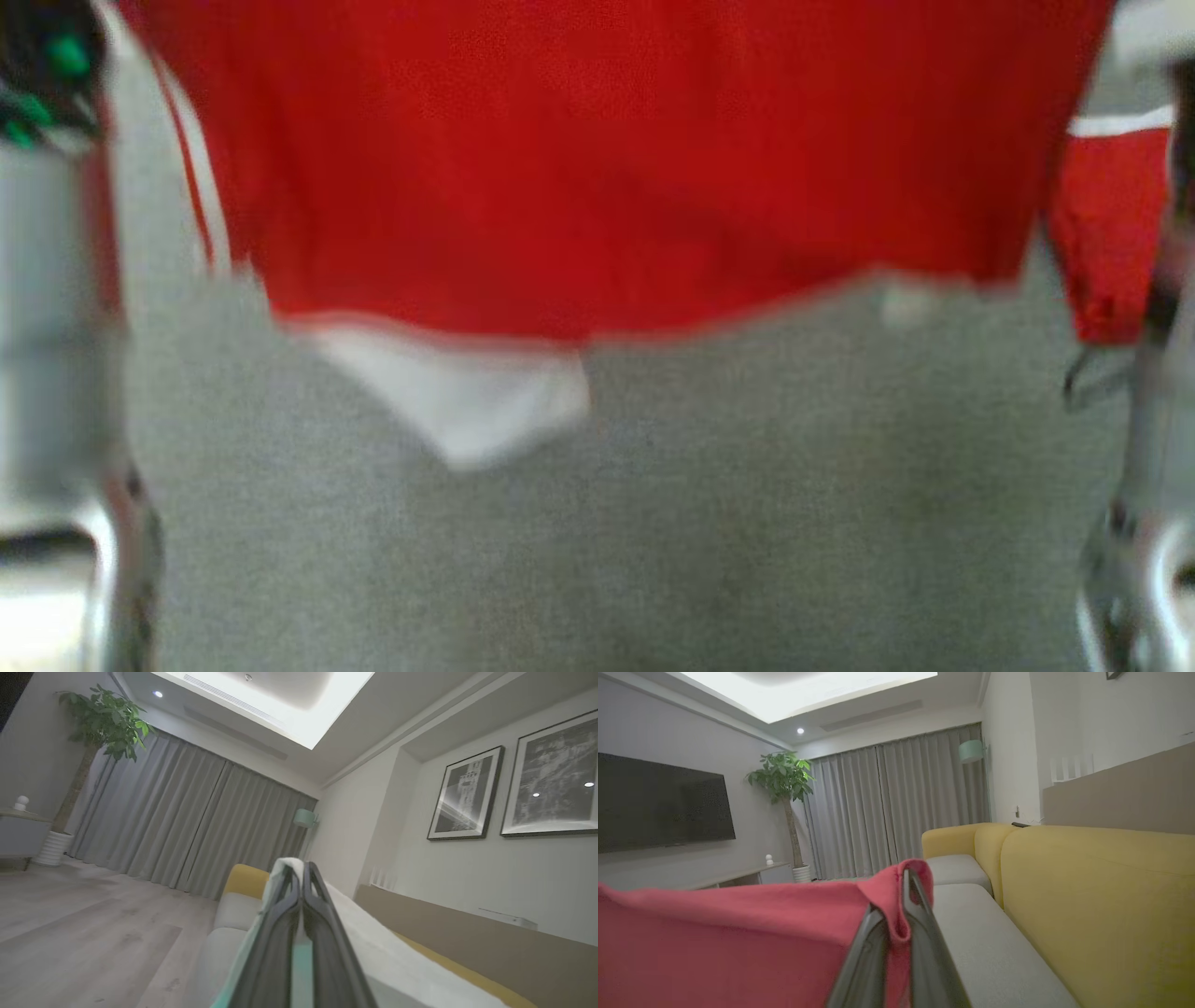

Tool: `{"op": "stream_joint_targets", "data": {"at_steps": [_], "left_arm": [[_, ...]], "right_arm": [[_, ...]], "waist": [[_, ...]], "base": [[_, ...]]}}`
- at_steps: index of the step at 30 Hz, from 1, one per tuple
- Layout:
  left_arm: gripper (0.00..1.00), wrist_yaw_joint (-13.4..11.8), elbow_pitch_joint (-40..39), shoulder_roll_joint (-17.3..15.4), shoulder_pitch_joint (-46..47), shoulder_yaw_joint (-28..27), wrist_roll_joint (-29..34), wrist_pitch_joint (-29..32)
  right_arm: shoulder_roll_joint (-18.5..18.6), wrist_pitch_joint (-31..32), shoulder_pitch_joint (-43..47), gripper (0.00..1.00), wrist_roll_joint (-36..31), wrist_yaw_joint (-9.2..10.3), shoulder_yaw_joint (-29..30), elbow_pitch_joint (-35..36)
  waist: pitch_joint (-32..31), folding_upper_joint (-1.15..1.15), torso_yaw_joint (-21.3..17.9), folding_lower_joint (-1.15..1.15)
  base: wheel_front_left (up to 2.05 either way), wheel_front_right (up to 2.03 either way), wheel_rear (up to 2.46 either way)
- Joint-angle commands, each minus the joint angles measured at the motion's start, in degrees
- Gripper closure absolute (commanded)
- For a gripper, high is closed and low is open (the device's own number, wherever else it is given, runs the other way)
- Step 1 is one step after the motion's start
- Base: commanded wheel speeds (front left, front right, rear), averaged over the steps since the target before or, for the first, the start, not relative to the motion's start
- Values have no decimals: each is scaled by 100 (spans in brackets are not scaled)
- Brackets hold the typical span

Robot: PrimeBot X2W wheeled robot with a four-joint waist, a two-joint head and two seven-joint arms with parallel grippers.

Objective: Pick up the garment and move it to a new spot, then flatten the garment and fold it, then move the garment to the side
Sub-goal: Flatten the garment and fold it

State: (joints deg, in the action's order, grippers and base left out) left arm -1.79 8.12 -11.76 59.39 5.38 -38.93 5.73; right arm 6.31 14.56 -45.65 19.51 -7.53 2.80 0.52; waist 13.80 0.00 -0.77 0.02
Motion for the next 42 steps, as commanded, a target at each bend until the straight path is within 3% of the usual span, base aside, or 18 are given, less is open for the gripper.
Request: {"op": "stream_joint_targets", "data": {"at_steps": [1,4,5,11,17,23,31,38,42], "left_arm": [[100,72,124,-290,491,-168,88,-70],[100,224,1070,-408,1407,-129,310,-418],[100,300,1624,-433,1970,-140,415,-740],[100,610,2877,-338,2918,-55,506,-1493],[100,868,3638,-190,2450,414,525,-1697],[100,921,4048,-316,1133,943,509,-1666],[100,926,3241,-915,-792,2352,-45,-890],[100,926,2061,-1810,-1884,3203,-775,-78],[100,927,1672,-2092,-2217,3342,-990,159]], "right_arm": [[62,-67,-563,100,-119,4,-177,-119],[123,-482,-1627,100,-243,4,-183,-1247],[172,-901,-2281,100,-450,4,-182,-1943],[179,-2084,-3288,100,-923,4,-252,-3641],[295,-2540,-2992,100,-1057,4,-401,-4902],[438,-2271,-2254,100,-1097,4,-919,-5997],[781,-1406,-1428,100,-619,4,-1828,-6697],[1071,-956,-669,100,152,4,-2655,-6413],[1234,-728,-310,100,546,4,-3013,-6138]], "waist": [[573,0,19,-2],[893,0,58,-2],[1028,0,87,-2],[1107,0,208,-2],[1052,0,356,-2],[835,0,409,-2],[318,0,519,-2],[-245,0,586,-2],[-482,0,598,-2]], "base": [[0,0,0],[0,0,0],[0,0,0],[0,0,0],[0,0,0],[0,0,0],[0,0,0],[0,0,0],[0,0,0]]}}
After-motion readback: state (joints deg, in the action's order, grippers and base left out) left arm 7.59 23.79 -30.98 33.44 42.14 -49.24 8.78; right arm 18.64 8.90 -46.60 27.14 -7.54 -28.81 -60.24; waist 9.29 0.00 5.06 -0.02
